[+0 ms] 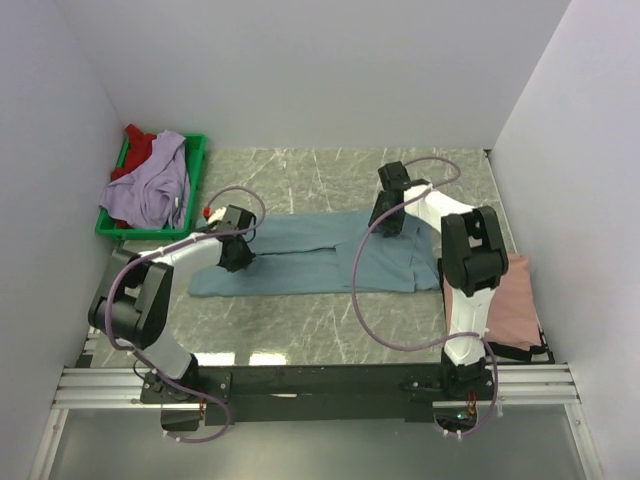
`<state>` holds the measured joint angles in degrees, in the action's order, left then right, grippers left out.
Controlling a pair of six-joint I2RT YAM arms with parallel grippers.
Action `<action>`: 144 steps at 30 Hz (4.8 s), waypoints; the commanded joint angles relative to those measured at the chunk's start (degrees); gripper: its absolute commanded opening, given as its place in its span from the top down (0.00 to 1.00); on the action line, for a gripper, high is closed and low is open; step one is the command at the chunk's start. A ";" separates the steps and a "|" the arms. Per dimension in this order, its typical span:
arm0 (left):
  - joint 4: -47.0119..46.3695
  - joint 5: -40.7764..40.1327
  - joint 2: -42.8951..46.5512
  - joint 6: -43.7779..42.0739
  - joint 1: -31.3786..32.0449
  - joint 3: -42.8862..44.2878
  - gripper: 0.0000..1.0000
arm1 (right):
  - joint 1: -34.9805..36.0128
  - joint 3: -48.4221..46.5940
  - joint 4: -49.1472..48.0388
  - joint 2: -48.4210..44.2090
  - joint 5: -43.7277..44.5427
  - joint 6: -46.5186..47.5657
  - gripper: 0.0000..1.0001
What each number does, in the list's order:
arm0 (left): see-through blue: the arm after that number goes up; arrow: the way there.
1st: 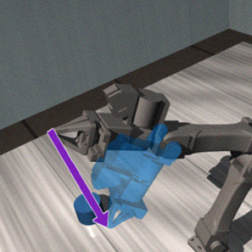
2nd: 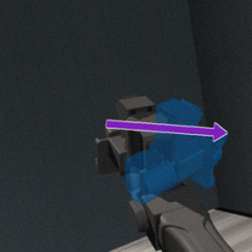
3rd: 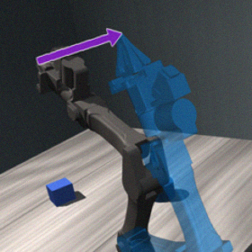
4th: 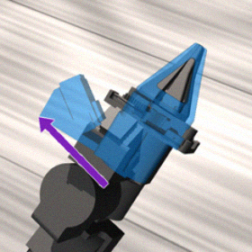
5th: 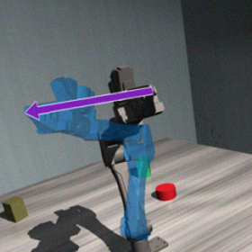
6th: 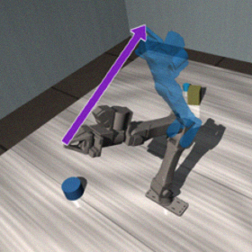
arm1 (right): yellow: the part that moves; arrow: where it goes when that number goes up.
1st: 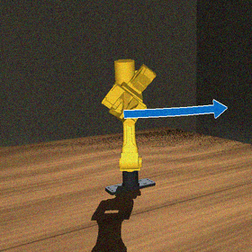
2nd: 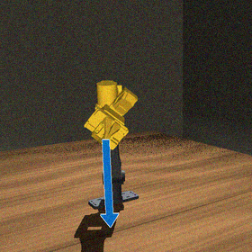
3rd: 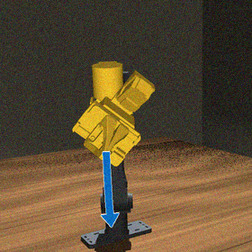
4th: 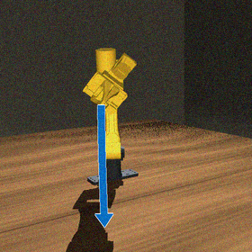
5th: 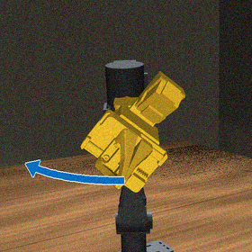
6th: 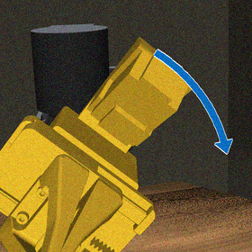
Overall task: Fold and stack the t-shirts
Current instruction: Fold the tshirt
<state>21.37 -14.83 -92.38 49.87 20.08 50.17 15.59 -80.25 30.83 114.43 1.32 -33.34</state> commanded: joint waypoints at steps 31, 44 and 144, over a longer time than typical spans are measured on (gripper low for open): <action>14.49 -1.43 7.48 -1.87 27.65 5.64 0.62 | -0.83 -31.69 15.05 4.95 7.03 5.94 0.30; 17.48 -3.80 1.07 0.67 35.64 -0.51 0.75 | -1.18 -10.81 6.52 -2.55 4.04 2.23 0.31; -0.27 44.36 -60.64 -10.06 -1.35 83.42 0.83 | -7.51 -4.21 -3.59 -2.20 2.11 -1.02 0.36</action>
<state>24.38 31.57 -152.92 37.52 19.20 133.01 8.67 -83.13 28.08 113.19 3.53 -34.26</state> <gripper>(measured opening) 0.190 0.647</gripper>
